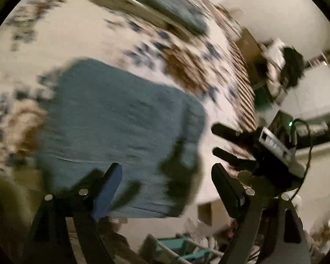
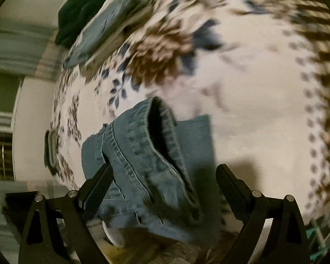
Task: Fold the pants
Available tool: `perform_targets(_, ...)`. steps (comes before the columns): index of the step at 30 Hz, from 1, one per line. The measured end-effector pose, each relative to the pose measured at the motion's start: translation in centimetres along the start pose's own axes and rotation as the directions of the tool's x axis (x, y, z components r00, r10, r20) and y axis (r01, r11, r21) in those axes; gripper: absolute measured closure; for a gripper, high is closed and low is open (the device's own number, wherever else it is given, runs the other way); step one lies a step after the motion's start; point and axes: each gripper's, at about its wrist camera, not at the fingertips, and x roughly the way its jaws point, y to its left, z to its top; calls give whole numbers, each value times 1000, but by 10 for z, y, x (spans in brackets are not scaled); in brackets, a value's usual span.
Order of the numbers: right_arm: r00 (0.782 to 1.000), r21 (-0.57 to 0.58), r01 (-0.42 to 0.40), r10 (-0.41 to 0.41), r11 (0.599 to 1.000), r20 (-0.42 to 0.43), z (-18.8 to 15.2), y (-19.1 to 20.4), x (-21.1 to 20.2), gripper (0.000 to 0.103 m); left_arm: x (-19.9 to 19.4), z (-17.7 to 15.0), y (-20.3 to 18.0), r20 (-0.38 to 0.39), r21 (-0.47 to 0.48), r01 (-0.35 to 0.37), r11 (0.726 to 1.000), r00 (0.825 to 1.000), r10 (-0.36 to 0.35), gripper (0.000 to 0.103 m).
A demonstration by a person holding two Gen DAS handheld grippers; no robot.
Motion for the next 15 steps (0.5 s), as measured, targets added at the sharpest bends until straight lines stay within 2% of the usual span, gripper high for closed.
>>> perform_targets(2, 999, -30, -3, 2, 1000, -42, 9, 8, 25, 7, -10, 9, 21, 28, -50, -46, 998, 998, 48, 21)
perform_targets(3, 999, -27, 2, -3, 1000, -53, 11, 11, 35, 10, -14, 14, 35, 40, -83, -70, 994, 996, 74, 21)
perform_targets(4, 999, -16, 19, -20, 1000, -44, 12, 14, 43, 20, -15, 20, 45, 52, -104, -95, 990, 994, 101, 21)
perform_targets(5, 999, -16, 38, -39, 999, -26, 14, 17, 48, 62, -15, 25, 55, 55, -119, -124, 985, 990, 131, 21)
perform_targets(6, 996, -22, 84, -85, 996, -28, 14, 22, 55, 78, -14, 31, 66, 49, -139, -155, 978, 985, 163, 21)
perform_targets(7, 990, -19, 134, -135, 991, -34, 13, 24, 59, 80, -15, 35, 75, 47, -158, -171, 973, 983, 180, 21)
perform_targets(8, 989, -11, 146, -146, 989, -15, 14, 27, 57, 88, -16, 39, 82, 52, -179, -177, 968, 981, 189, 21)
perform_targets(9, 989, -7, 148, -148, 989, 0, 11, 29, 52, 90, -18, 44, 88, 60, -198, -177, 964, 980, 192, 21)
perform_targets(12, 987, 40, 153, -155, 987, 40, 0, 26, 22, 91, -25, 54, 96, 89, -209, -175, 962, 976, 197, 21)
perform_targets(15, 974, 120, 192, -204, 974, 96, -9, 4, -23, 91, -18, 65, 95, 95, -224, -146, 963, 981, 171, 21)
